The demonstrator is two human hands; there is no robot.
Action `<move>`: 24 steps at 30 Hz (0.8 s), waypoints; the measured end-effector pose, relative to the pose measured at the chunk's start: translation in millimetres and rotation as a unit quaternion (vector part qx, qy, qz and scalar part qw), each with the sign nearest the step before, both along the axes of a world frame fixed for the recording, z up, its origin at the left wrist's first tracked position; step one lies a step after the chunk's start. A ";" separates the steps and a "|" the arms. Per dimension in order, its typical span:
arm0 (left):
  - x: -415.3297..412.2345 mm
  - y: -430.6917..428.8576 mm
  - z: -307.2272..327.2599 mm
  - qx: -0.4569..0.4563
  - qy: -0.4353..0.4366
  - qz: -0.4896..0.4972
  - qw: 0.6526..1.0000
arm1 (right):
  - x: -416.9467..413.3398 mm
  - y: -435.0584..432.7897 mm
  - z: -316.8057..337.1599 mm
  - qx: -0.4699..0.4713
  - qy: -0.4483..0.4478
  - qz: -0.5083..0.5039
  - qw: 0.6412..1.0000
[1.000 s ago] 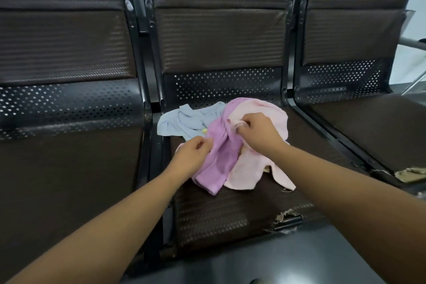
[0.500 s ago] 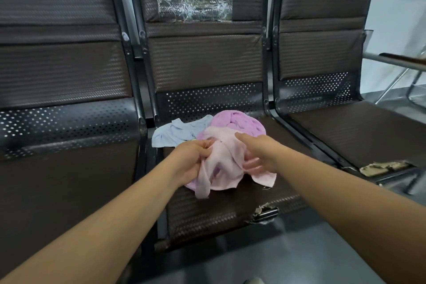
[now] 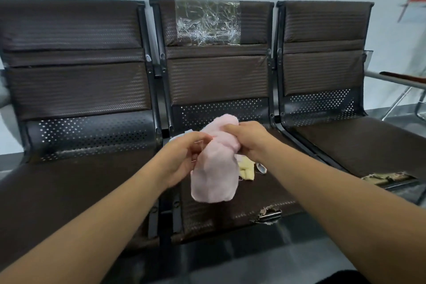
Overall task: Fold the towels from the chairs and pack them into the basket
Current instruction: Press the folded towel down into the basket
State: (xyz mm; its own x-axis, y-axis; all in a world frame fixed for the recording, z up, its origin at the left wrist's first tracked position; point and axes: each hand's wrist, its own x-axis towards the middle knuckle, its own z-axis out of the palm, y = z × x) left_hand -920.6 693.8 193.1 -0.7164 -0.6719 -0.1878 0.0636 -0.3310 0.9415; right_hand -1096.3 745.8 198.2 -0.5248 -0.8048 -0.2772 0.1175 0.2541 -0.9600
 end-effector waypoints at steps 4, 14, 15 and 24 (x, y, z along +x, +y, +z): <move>33.9 -9.9 15.7 -0.027 0.045 0.118 0.992 | 43.1 -10.0 38.0 -0.099 -0.036 0.027 0.994; 154.4 -40.0 -14.4 -0.168 -0.083 0.229 0.955 | 147.9 -31.1 4.4 -0.065 0.104 0.159 0.980; 164.3 -44.0 -15.1 -0.199 -0.108 0.246 0.942 | 152.2 -32.5 0.6 -0.059 0.149 0.172 0.972; 208.9 -60.5 -3.4 -0.177 -0.040 0.302 0.936 | 183.5 -54.7 -11.0 -0.045 0.136 0.314 0.938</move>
State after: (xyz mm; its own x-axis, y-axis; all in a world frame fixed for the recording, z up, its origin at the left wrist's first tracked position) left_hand -711.7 633.3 189.7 -0.1799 -0.9799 0.0867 0.0624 0.0766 0.9951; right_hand -912.8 691.0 187.2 0.0200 -0.9927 -0.1186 -0.2813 0.1082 -0.9535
